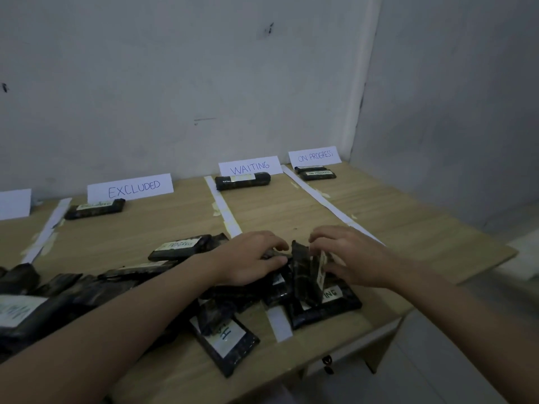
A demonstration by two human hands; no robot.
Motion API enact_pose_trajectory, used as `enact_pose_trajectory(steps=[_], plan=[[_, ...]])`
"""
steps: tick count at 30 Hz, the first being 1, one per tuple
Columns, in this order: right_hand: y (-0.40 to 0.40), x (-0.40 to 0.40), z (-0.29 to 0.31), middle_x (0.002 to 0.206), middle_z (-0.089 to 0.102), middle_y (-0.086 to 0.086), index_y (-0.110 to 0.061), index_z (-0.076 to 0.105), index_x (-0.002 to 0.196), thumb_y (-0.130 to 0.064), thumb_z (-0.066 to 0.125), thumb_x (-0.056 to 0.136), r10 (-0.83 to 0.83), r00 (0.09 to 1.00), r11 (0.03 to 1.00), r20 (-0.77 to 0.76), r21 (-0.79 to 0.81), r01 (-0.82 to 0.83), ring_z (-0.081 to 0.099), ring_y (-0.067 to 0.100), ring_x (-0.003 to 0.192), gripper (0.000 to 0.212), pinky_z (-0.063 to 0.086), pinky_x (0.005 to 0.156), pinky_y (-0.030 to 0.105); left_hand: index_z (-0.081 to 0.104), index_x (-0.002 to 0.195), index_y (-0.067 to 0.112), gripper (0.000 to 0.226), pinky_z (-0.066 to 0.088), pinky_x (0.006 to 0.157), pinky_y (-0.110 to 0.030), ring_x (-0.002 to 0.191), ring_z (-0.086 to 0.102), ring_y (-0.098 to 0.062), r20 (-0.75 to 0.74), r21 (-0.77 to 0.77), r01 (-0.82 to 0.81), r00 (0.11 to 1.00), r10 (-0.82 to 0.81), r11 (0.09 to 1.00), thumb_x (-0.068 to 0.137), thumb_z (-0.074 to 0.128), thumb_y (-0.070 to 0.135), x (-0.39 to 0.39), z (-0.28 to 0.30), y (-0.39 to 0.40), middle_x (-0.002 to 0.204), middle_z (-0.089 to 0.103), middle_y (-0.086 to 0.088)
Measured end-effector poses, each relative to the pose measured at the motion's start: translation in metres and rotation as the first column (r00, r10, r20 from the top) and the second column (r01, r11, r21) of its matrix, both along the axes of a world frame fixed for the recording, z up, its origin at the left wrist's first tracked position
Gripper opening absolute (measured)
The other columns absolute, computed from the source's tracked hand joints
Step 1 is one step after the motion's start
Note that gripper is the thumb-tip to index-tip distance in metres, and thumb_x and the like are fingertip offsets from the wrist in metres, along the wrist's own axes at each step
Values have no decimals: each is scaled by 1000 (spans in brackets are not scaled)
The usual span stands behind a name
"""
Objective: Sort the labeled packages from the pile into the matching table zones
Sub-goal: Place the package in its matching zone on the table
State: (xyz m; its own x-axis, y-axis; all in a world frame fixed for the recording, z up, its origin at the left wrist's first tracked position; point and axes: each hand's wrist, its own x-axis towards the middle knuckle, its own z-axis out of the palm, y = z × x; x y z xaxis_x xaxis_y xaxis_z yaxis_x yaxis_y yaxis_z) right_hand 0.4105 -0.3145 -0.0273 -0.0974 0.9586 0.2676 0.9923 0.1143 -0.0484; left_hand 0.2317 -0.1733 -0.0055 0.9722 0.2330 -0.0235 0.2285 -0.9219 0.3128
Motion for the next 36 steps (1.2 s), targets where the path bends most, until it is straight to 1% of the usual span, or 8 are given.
enact_pose_trajectory(steps=[4, 8, 11, 14, 19, 26, 29, 36], plan=[[5, 1, 9, 86, 59, -10, -19, 59, 86, -12, 71, 77, -140, 932, 990, -335, -50, 130, 56, 11, 85, 17, 47, 80, 29, 54, 124, 16, 35, 35, 89, -18, 114, 51, -13, 63, -151, -44, 997, 54, 988, 95, 46, 32, 1, -4, -4, 126, 57, -1], [12, 2, 17, 86, 66, -5, -23, 65, 81, -7, 69, 78, -151, 676, 974, -721, 10, 228, 62, 11, 87, 17, 51, 82, 28, 61, 116, 17, 31, 45, 78, -15, 99, 58, -12, 159, -502, -145, 953, 256, 853, 98, 39, 27, 3, -4, -2, 107, 64, 2], [16, -2, 19, 89, 68, 0, -25, 68, 85, -4, 64, 82, -139, 554, 961, -821, 22, 274, 63, 15, 84, 22, 51, 77, 24, 66, 109, 17, 30, 49, 92, -37, 96, 64, -21, 218, -701, -171, 873, 436, 692, 98, 38, 22, 4, -2, 8, 105, 69, -6], [22, -5, 19, 90, 69, 0, -22, 69, 91, -3, 62, 84, -141, 548, 952, -824, 39, 304, 63, 17, 86, 21, 51, 79, 25, 66, 103, 13, 27, 49, 83, -33, 77, 64, -15, 247, -758, -141, 842, 480, 637, 98, 40, 19, 2, 3, 13, 92, 68, -8], [37, -10, 14, 97, 67, -6, -21, 69, 101, -10, 61, 86, -182, 642, 933, -745, 76, 352, 61, 9, 91, 20, 49, 80, 22, 63, 100, 13, 12, 48, 60, -12, 68, 66, -3, 250, -737, -130, 860, 445, 663, 89, 57, 13, -1, 1, 22, 88, 72, 0], [59, -19, 6, 111, 55, -3, -16, 57, 120, -35, 71, 76, -182, 955, 934, -235, 262, 242, 53, 14, 99, 50, 44, 87, 31, 61, 93, 7, 7, 55, 78, -29, 75, 68, -17, 204, -832, -181, 779, 593, 524, 87, 59, 4, 4, -7, 36, 90, 72, -13], [71, -16, 2, 100, 61, 4, -13, 61, 109, -35, 80, 63, -239, 971, 899, 30, 385, 210, 62, 22, 88, 55, 50, 78, 40, 59, 88, 10, 5, 52, 68, -24, 72, 67, -15, 193, -832, -212, 756, 625, 513, 87, 59, 5, 14, -7, 43, 87, 72, -12], [100, 25, -8, 94, 68, 5, -14, 66, 101, -27, 88, 51, -250, 962, 922, 106, 330, 203, 66, 25, 85, 56, 54, 70, 37, 60, 94, 9, 8, 49, 71, -23, 74, 66, -13, 139, -851, -241, 753, 643, 466, 87, 59, 6, 60, -17, 66, 85, 70, -8]])
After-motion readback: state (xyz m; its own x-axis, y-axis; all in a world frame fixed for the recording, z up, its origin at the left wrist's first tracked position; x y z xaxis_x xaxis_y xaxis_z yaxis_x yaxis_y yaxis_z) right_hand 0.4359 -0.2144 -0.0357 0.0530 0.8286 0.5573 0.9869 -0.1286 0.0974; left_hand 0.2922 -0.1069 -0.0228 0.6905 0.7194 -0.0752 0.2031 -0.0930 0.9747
